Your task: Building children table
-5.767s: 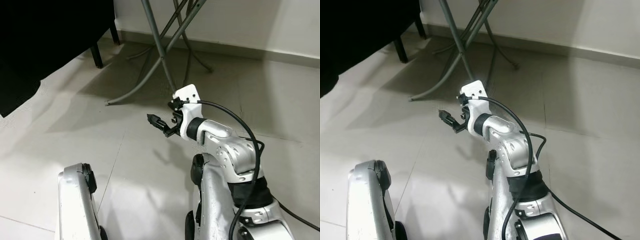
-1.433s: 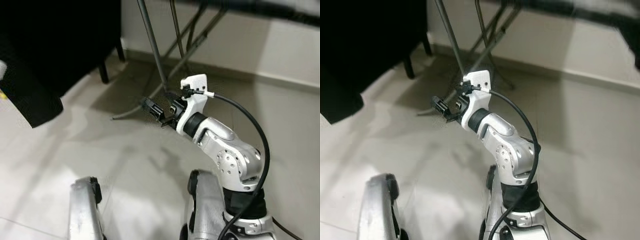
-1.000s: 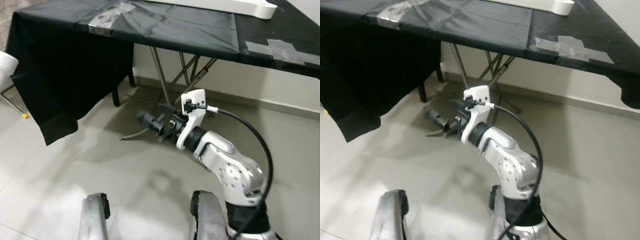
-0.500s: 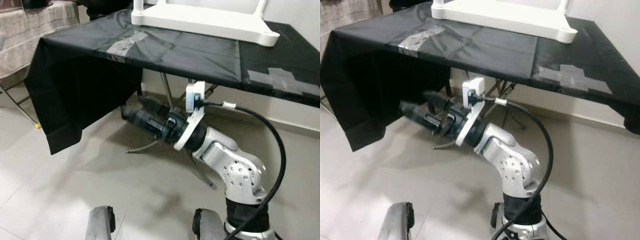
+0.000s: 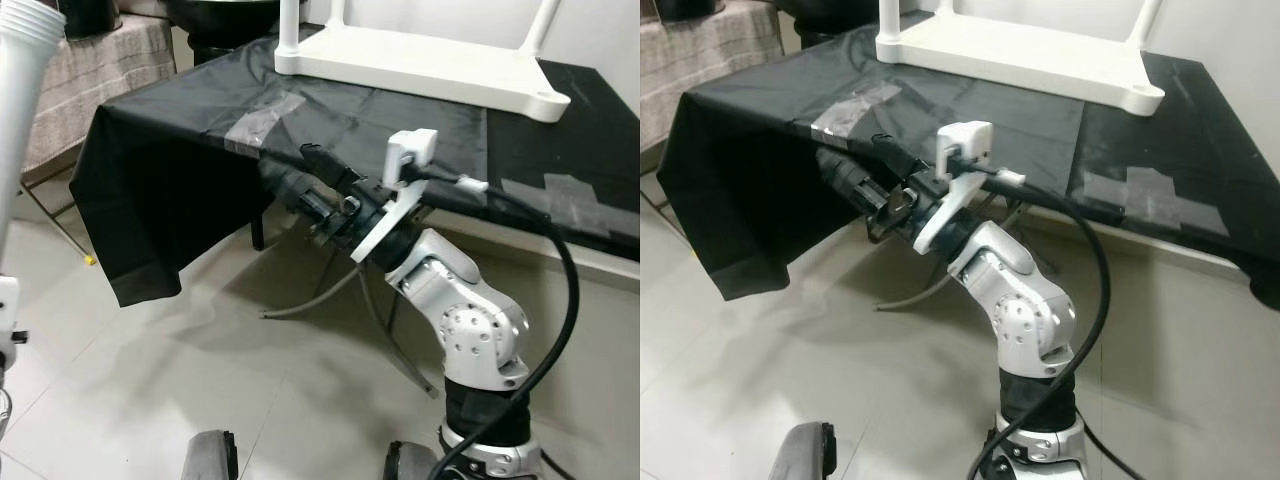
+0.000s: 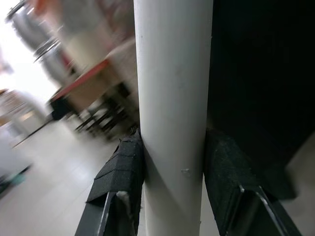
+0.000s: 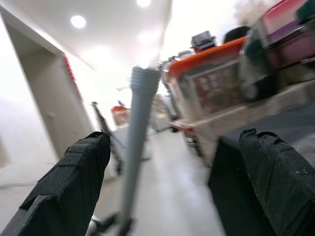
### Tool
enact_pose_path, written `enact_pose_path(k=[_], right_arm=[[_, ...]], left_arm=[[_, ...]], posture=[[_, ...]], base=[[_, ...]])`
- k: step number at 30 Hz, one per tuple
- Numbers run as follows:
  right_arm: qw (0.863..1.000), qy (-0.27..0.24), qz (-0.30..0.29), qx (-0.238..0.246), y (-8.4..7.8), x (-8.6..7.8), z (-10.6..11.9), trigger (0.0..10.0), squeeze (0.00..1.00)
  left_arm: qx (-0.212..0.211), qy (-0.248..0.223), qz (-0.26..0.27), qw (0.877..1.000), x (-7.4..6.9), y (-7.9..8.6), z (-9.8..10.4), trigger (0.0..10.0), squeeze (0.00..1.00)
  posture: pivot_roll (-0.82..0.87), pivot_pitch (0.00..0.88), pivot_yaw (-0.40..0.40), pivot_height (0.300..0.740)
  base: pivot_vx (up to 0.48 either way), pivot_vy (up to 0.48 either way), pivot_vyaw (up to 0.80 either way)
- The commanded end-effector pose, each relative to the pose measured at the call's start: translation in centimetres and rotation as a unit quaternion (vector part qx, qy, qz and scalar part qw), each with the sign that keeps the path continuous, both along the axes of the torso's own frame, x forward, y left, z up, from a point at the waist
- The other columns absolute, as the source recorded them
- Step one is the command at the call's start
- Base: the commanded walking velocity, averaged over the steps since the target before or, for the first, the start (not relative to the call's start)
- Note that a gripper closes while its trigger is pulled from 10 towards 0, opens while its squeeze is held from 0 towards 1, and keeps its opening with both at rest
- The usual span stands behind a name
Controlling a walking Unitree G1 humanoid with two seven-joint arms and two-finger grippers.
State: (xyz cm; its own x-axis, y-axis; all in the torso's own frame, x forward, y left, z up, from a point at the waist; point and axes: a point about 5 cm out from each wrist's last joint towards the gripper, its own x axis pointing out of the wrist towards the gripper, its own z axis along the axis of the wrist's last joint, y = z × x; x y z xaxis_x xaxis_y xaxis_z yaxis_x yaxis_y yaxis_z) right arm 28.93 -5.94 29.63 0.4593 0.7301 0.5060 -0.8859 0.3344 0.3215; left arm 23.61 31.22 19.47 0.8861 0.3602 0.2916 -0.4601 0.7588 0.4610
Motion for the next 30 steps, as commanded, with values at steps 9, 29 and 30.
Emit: enact_pose_path(k=[9,29,30], right_arm=[[0.999,0.02,0.047,0.018,1.1,0.2,-0.3,10.0,0.0],[0.976,-0.015,0.046,-0.214,-2.1,-0.1,-4.7,10.0,0.0],[0.974,-0.018,0.036,-0.225,-2.2,0.0,-4.9,10.0,0.0]], left_arm=[[0.035,0.031,-0.233,0.971,1.9,-6.5,0.7,10.0,0.0],[0.199,0.099,-0.163,0.961,2.5,-1.8,1.7,10.0,0.0],[0.206,0.1,-0.157,0.961,2.6,-1.6,1.7,10.0,0.0]], posture=[[0.08,0.0,-0.058,0.61],[0.06,0.0,-0.05,0.67],[0.06,0.0,-0.049,0.675]], base=[[0.0,0.0,0.0],[0.0,0.0,0.0],[0.0,0.0,0.0]])
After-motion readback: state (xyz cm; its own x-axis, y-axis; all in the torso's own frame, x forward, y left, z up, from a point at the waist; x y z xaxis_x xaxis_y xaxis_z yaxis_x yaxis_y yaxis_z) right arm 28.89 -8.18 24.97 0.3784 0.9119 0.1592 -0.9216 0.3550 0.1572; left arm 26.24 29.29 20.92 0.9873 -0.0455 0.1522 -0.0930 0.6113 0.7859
